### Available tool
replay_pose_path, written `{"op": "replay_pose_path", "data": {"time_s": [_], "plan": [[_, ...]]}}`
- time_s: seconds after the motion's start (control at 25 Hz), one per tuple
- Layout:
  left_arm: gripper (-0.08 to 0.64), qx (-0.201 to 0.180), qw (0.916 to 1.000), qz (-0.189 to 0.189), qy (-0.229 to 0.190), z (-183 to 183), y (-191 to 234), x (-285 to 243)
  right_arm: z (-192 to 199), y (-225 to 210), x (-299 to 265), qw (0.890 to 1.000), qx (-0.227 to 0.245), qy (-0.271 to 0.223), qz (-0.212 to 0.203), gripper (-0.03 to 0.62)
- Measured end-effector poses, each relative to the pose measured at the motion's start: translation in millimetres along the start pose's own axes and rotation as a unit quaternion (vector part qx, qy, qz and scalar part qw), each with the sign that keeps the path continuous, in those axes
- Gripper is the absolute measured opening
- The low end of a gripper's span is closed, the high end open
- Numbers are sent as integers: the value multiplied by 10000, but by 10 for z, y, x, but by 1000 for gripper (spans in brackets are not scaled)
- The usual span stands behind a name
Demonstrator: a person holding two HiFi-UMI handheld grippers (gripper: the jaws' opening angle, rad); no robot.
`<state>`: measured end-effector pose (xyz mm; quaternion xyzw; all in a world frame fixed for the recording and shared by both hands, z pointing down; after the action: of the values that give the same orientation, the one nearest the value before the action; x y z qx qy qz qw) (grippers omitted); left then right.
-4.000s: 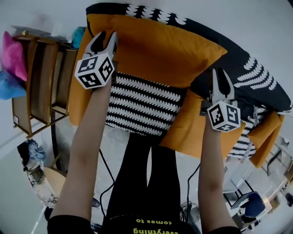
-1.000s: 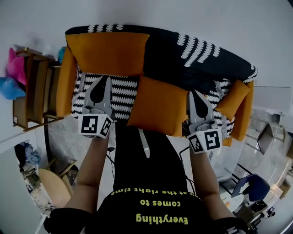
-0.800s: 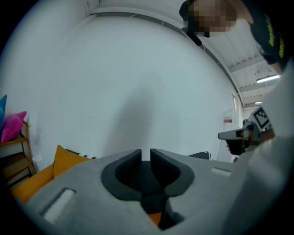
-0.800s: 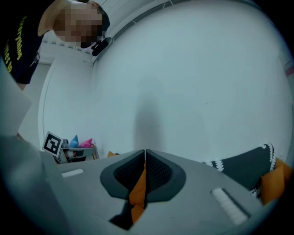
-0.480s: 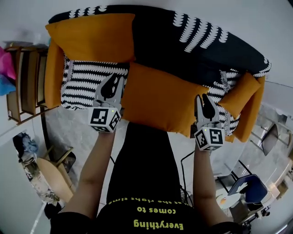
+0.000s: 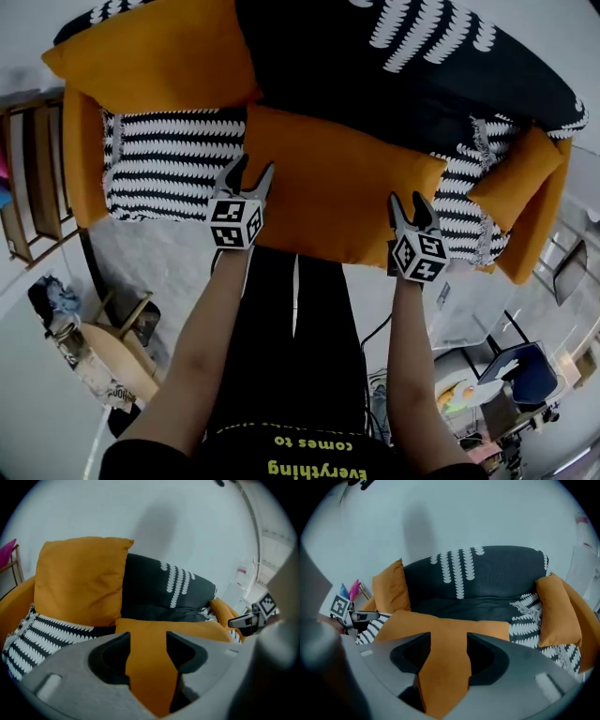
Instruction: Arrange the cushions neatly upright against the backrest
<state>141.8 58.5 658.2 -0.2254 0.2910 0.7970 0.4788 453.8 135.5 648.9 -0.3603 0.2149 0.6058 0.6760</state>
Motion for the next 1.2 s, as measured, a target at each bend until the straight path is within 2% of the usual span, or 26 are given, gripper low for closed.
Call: {"op": "replay_pose_path", "data": {"time_s": [0.12,0.2,0.32,0.48,0.64,0.72,0.76,0.92,1.2], "plan": [[273,45,9997,81,237,177,4,-151,252,-107,-105,9994,-165,237,180,298],[300,-17,9990,230,386,266,-44,-231,377,-130,-159,9989,-199,364,209,304],[327,-234,9971,321,653,417,-102,-324,402,-161,-211,9987,-97,390,304,279],[321,-354,9962,185,776,520,-56,-396,456,-111,-297,9979,3,495,411,227],[196,-433,9952,-17,881,550,-94,-386,504,-89,-265,9976,-41,493,492,100],[59,-454,9952,-181,853,536,-72,-347,497,-78,-227,9979,-149,410,474,54],[24,-428,9953,-217,845,534,-60,-333,490,-65,-209,9981,-213,364,446,36],[0,-440,9953,-145,854,522,-70,-295,430,-23,-98,9982,-470,123,365,18],[0,-354,9977,-188,552,277,-133,22,196,130,287,9971,-580,-416,259,17]]}}
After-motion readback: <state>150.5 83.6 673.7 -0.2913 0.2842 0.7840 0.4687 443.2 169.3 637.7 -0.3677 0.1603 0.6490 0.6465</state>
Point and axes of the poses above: the fingertips, and each gripper's own axes: x backward along the fingers, y to its left, z out of its underside, the point moved 1 cm from there along x, backward along the fingers, and after that the axes turned 6 degrees about -y, right-handed, at the moved point
